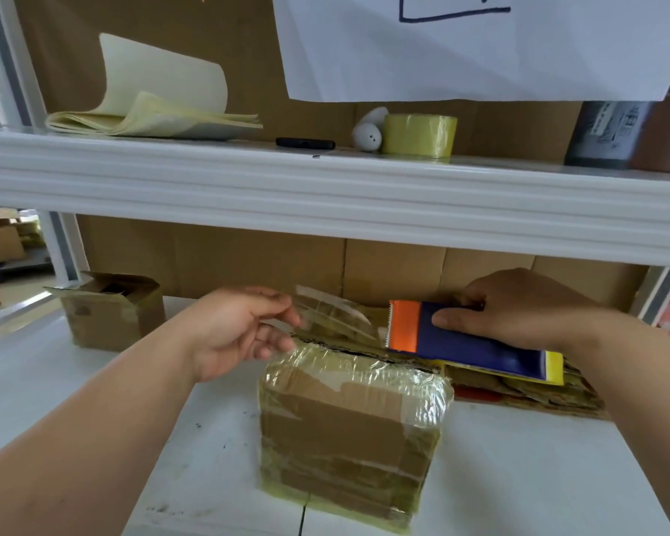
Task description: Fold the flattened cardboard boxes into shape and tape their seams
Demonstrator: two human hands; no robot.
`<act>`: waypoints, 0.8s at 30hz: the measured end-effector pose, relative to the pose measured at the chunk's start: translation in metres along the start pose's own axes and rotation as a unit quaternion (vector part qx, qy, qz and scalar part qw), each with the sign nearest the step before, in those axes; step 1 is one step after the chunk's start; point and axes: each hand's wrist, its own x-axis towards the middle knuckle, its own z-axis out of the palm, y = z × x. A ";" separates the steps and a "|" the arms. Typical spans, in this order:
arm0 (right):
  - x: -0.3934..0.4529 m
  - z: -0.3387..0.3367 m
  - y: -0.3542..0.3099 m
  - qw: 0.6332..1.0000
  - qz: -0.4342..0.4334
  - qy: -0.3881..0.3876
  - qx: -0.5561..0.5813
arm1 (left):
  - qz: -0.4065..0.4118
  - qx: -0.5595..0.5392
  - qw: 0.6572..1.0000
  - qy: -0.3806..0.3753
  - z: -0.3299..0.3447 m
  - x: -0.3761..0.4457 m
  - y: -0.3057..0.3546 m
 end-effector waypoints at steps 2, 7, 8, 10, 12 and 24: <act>-0.001 0.000 0.001 1.000 0.015 -0.002 0.001 | -0.041 -0.029 0.998 -0.027 0.000 0.002 -0.005; -0.010 -0.005 0.000 0.998 0.046 0.012 0.036 | -0.072 -0.053 0.996 -0.017 -0.001 0.007 -0.014; -0.012 -0.008 -0.002 0.998 0.050 0.014 0.040 | -0.076 -0.050 0.996 -0.019 -0.002 0.007 -0.013; -0.017 -0.017 -0.007 0.997 0.057 0.021 0.039 | -0.082 -0.044 0.995 -0.024 -0.003 0.006 -0.011; -0.023 -0.026 -0.011 0.997 0.061 0.026 0.036 | -0.089 -0.039 0.995 -0.024 -0.006 0.005 -0.009; -0.041 -0.014 -0.038 0.990 0.099 -0.087 -0.044 | -0.032 -0.005 0.999 0.013 -0.001 -0.009 -0.015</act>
